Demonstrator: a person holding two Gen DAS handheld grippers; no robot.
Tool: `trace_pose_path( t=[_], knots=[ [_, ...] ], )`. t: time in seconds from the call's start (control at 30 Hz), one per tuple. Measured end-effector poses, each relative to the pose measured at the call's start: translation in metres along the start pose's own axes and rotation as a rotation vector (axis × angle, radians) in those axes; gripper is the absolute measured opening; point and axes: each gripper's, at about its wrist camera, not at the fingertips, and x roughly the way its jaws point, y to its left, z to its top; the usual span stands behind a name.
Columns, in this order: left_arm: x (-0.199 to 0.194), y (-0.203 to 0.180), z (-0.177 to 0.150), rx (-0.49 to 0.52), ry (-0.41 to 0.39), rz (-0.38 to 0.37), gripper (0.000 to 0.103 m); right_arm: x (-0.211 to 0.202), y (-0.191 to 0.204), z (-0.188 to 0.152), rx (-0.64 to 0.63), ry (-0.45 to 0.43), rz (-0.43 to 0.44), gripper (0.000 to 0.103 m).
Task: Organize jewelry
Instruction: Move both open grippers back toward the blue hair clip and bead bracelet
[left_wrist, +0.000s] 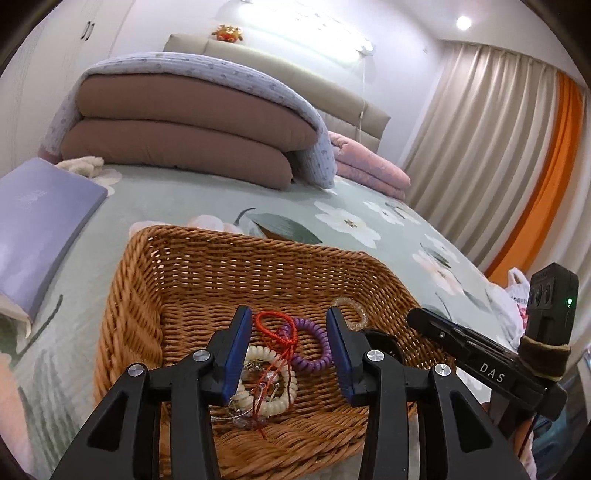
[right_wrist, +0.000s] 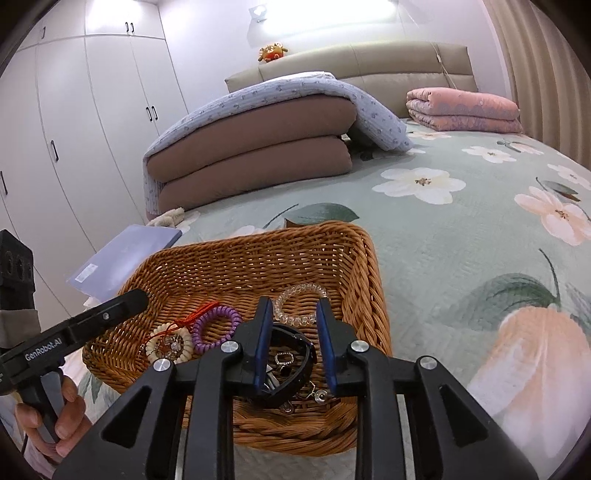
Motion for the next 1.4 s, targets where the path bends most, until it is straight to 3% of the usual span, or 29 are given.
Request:
trace_pose_path(
  t=[0.2,0.37,0.53,0.7,0.9,1.0,1.23,1.4],
  knots=[
    [-0.044,-0.001,0.003,-0.015,-0.069,-0.025,0.043,-0.039,0.016,-0.004,-0.057,-0.121,-0.039,0.027],
    [-0.093,0.01,-0.006,-0.056,-0.102,-0.057,0.043,-0.069,0.039,-0.014,-0.091,-0.144,0.011,0.031],
    [-0.109,0.031,-0.036,-0.053,-0.021,0.069,0.043,-0.08,0.069,-0.046,-0.111,-0.065,0.122,0.031],
    [-0.103,0.059,-0.061,-0.11,0.091,0.134,0.043,-0.064,0.099,-0.077,-0.19,0.06,0.175,0.031],
    [-0.091,0.069,-0.076,-0.172,0.195,0.016,0.043,-0.051,0.13,-0.09,-0.301,0.132,0.179,0.031],
    [-0.084,0.082,-0.081,-0.27,0.223,-0.075,0.043,-0.039,0.142,-0.096,-0.322,0.191,0.178,0.031],
    [-0.082,0.084,-0.084,-0.305,0.215,-0.064,0.043,-0.015,0.159,-0.107,-0.361,0.295,0.149,0.031],
    [-0.064,0.081,-0.086,-0.291,0.241,-0.013,0.043,0.003,0.172,-0.119,-0.426,0.365,0.052,0.031]
  ],
)
